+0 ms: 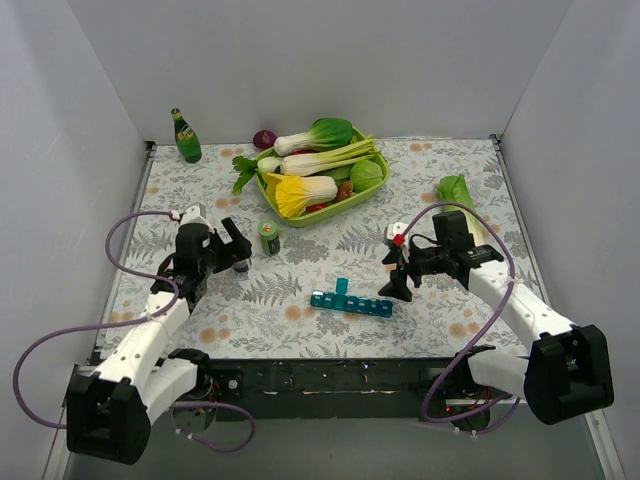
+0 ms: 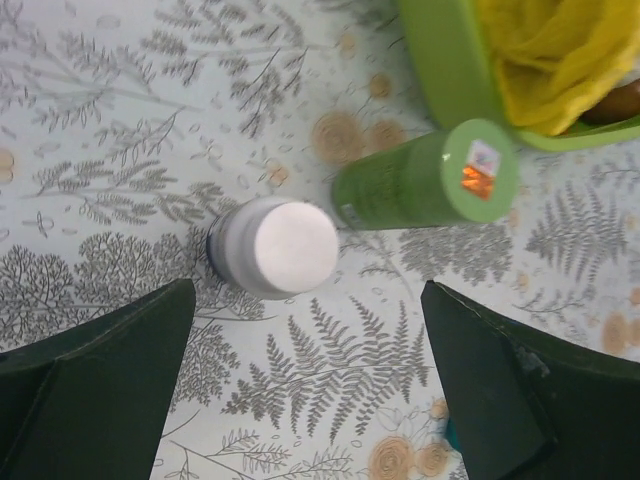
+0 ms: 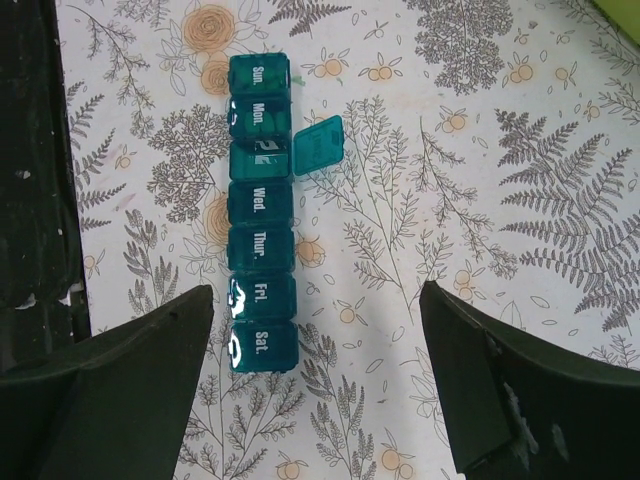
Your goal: Sort the pills into containers
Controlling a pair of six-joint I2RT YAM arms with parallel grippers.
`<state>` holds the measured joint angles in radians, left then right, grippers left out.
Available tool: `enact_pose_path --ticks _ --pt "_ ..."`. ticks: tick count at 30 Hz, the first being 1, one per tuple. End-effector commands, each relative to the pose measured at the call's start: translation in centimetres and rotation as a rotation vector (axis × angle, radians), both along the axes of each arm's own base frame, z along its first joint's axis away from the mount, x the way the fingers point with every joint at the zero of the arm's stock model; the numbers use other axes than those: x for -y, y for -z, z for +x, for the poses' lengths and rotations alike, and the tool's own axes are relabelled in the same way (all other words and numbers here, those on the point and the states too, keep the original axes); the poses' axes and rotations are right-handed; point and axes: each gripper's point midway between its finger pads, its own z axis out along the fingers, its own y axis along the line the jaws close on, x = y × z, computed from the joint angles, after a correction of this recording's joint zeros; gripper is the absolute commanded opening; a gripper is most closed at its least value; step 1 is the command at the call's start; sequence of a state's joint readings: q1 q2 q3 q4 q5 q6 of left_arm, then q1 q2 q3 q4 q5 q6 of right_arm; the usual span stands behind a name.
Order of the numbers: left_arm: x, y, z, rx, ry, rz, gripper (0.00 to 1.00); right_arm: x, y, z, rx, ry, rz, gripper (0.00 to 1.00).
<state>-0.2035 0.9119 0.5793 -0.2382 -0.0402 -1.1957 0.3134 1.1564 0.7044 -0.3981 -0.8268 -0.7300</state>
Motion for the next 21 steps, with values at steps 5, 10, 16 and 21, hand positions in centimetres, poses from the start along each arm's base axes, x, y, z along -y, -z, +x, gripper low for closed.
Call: enact_pose_path --ticks 5,10,16,21 --pt "-0.3 3.7 1.7 -0.069 -0.027 0.011 0.95 -0.4 -1.0 -0.3 0.012 -0.027 0.061 0.91" --pt "-0.2 5.8 2.5 -0.131 0.019 0.075 0.85 -0.5 -1.0 -0.4 -0.007 -0.038 0.066 0.91" --pt "-1.5 7.5 2.9 -0.24 -0.022 0.159 0.72 -0.5 -0.6 -0.6 -0.027 -0.045 0.063 0.91" --pt "-1.4 7.0 3.0 -0.232 -0.012 0.164 0.63 -0.5 -0.4 -0.8 -0.042 -0.048 0.061 0.91"
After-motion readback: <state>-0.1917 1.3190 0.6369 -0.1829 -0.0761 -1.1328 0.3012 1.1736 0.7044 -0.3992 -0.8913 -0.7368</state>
